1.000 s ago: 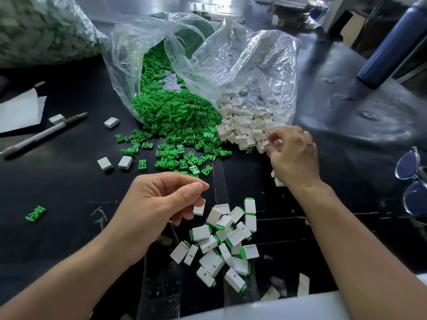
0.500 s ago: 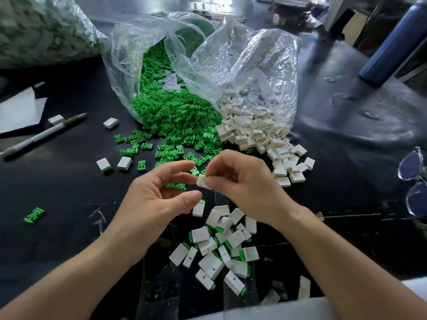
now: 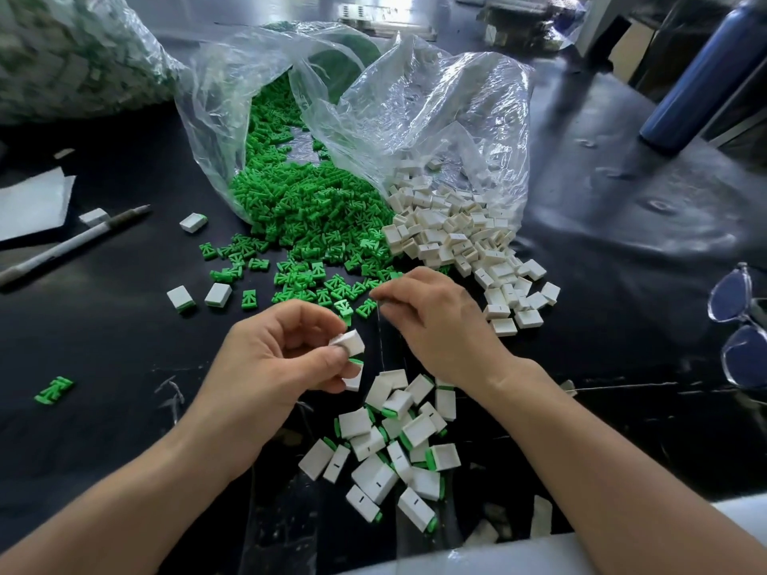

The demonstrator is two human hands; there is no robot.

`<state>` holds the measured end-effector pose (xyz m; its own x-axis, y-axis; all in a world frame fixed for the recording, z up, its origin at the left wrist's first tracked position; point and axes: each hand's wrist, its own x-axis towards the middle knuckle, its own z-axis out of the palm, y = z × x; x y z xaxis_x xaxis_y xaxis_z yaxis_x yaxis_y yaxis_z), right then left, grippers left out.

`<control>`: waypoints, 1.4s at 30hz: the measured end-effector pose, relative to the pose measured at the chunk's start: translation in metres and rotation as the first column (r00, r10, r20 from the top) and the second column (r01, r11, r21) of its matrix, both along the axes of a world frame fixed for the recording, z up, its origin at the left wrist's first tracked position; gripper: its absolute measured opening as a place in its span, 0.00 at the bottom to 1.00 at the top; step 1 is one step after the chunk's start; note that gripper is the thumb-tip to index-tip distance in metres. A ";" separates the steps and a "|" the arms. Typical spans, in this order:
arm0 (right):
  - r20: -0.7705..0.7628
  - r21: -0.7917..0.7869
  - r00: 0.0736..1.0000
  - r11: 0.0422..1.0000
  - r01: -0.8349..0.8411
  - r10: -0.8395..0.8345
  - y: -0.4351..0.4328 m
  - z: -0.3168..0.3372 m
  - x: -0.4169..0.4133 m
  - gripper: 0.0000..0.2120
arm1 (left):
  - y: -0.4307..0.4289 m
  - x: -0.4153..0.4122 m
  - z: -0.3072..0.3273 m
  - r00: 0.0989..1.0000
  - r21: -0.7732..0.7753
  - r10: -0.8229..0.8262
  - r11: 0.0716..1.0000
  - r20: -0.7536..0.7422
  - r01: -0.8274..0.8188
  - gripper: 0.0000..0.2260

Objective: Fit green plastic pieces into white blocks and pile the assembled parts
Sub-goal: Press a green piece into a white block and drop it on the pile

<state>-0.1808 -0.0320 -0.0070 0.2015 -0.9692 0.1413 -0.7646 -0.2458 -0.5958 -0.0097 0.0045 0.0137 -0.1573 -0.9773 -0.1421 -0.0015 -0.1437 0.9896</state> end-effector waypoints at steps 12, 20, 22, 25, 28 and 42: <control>-0.159 -0.008 0.985 0.997 -0.075 0.073 -0.001 0.002 0.002 0.05 | 0.000 -0.002 0.002 0.998 0.044 -0.022 0.999 -0.062 0.025 0.09; 0.246 0.077 0.969 0.997 0.007 -0.026 0.004 0.012 -0.004 0.06 | -0.001 -0.001 0.001 0.998 0.028 -0.020 0.999 -0.058 0.021 0.10; 0.465 0.168 0.883 0.985 -0.024 -0.058 0.007 0.017 -0.005 0.08 | -0.001 -0.001 0.000 0.998 0.022 -0.019 1.000 -0.053 0.021 0.09; 0.620 0.231 0.784 0.965 -0.129 -0.044 0.012 0.022 -0.003 0.08 | -0.001 0.000 -0.001 0.999 0.007 -0.028 1.000 -0.043 0.028 0.08; 0.638 0.229 0.769 0.961 -0.155 -0.028 0.014 0.026 0.000 0.08 | -0.002 0.001 -0.001 0.999 0.001 -0.027 1.000 -0.045 0.028 0.08; 0.614 0.254 0.789 0.944 -0.212 0.011 0.022 0.029 0.007 0.08 | -0.002 0.000 -0.001 0.999 0.001 -0.035 0.999 0.000 0.035 0.07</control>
